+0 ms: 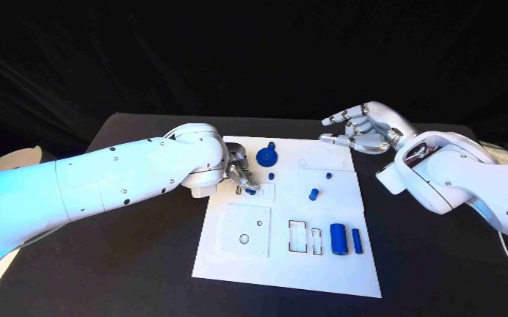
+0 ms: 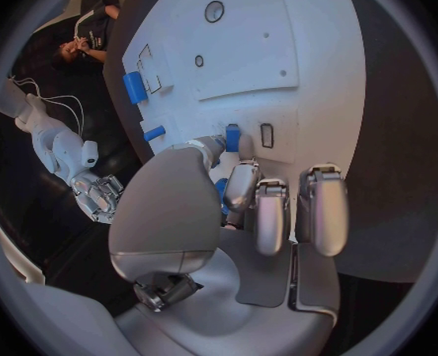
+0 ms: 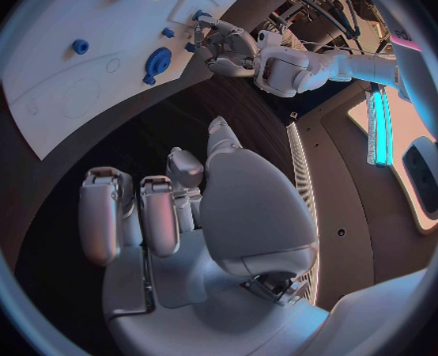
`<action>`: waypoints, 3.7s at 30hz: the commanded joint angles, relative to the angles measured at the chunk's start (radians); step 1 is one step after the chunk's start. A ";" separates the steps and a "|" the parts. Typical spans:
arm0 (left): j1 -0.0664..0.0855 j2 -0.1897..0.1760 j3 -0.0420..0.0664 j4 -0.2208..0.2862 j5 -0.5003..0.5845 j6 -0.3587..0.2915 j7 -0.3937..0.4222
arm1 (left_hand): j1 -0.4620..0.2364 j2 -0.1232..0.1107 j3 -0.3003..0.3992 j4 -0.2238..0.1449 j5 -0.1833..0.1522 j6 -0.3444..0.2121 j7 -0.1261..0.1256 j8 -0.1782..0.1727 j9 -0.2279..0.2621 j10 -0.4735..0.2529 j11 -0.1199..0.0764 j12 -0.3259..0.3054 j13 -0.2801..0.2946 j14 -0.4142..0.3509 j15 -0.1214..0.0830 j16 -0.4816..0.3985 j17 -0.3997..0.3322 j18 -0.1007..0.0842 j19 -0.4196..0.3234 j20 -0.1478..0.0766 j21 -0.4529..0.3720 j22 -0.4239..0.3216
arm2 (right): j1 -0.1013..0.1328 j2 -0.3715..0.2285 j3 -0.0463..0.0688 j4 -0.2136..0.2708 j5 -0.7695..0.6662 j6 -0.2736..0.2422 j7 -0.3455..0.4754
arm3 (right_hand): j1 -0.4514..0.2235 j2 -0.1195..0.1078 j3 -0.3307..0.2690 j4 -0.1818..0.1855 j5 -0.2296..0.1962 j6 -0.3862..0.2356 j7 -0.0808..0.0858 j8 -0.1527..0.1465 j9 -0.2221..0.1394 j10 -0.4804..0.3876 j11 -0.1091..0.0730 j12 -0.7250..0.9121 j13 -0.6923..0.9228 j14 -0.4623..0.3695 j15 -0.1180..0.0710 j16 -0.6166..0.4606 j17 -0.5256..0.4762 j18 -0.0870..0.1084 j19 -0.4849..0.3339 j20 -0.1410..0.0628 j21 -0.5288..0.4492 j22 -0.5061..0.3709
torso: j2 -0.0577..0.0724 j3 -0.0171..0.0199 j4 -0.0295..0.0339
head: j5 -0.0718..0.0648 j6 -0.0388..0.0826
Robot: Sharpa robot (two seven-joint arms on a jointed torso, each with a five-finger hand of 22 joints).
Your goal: Assemble the parts on the task board
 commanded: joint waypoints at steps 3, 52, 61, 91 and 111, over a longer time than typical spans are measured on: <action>0.000 0.000 0.000 0.001 -0.019 0.043 -0.052 | -0.001 0.007 0.167 -0.160 0.007 0.005 -0.007 0.003 0.001 0.007 -0.001 0.004 0.001 0.105 0.001 0.003 0.263 -0.009 0.058 0.003 0.005 0.127 | -0.001 0.000 0.000 0.001 -0.007 0.012 0.006 | 0.000 0.008 -0.004 -0.001 0.004 0.008 0.000 0.003 0.001 -0.005 -0.002 -0.004 -0.002 0.076 -0.007 -0.004 0.149 0.009 -0.008 -0.002 -0.004 -0.001 | 0.000 -0.0002 0.0003 | 0.001 -0.001; 0.000 0.047 -0.004 -0.063 -0.018 0.122 -0.056 | -0.236 0.052 0.020 -0.096 0.003 0.058 -0.032 0.002 0.021 0.035 -0.018 0.044 0.052 0.105 -0.013 0.003 0.263 -0.018 0.073 -0.009 0.027 0.167 | -0.001 -0.008 0.000 0.017 -0.008 0.011 0.007 | -0.004 0.009 -0.010 0.000 0.007 0.009 0.000 0.002 0.000 -0.006 -0.002 -0.008 -0.006 0.076 -0.008 -0.006 0.147 0.010 -0.009 -0.003 -0.007 -0.005 | 0.000 0.0007 0.0000 | 0.007 -0.004; 0.000 0.049 -0.004 -0.069 -0.018 0.132 -0.055 | -0.282 0.052 -0.028 -0.073 0.002 0.068 -0.033 0.004 0.027 0.042 -0.019 0.054 0.064 0.105 -0.014 0.003 0.263 -0.020 0.077 -0.010 0.034 0.179 | 0.000 -0.009 0.000 0.018 -0.008 0.010 0.008 | -0.007 0.009 -0.014 0.002 0.009 0.009 0.000 0.001 0.000 -0.007 -0.002 -0.010 -0.008 0.076 -0.008 -0.007 0.146 0.011 -0.010 -0.003 -0.008 -0.007 | 0.000 0.0003 0.0003 | 0.006 -0.003; 0.000 0.012 0.013 -0.036 -0.018 0.082 -0.051 | -0.333 0.062 -0.231 -0.014 -0.001 0.074 -0.036 0.010 0.046 0.046 -0.021 0.060 0.076 0.105 -0.017 0.003 0.263 -0.022 0.080 -0.013 0.038 0.188 | 0.000 -0.009 0.000 0.011 -0.007 0.013 0.008 | -0.024 0.007 -0.031 0.010 0.015 0.008 0.000 -0.001 -0.001 -0.009 -0.002 -0.015 -0.015 0.074 -0.008 -0.013 0.138 0.012 -0.013 -0.004 -0.015 -0.017 | -0.001 -0.0004 0.0010 | 0.002 0.000; 0.096 -0.025 0.069 -0.127 0.079 0.093 -0.044 | -0.264 0.103 -0.422 -0.011 -0.004 -0.005 0.010 -0.094 -0.024 -0.012 0.020 -0.011 0.004 0.105 0.015 0.003 0.263 -0.010 0.058 0.016 0.001 0.135 | -0.001 -0.003 -0.001 -0.007 -0.008 0.016 0.007 | -0.026 0.007 -0.032 0.011 0.015 0.008 0.000 -0.001 -0.001 -0.010 -0.002 -0.015 -0.016 0.074 -0.008 -0.014 0.138 0.012 -0.013 -0.004 -0.015 -0.017 | 0.000 0.0010 0.0026 | 0.006 0.011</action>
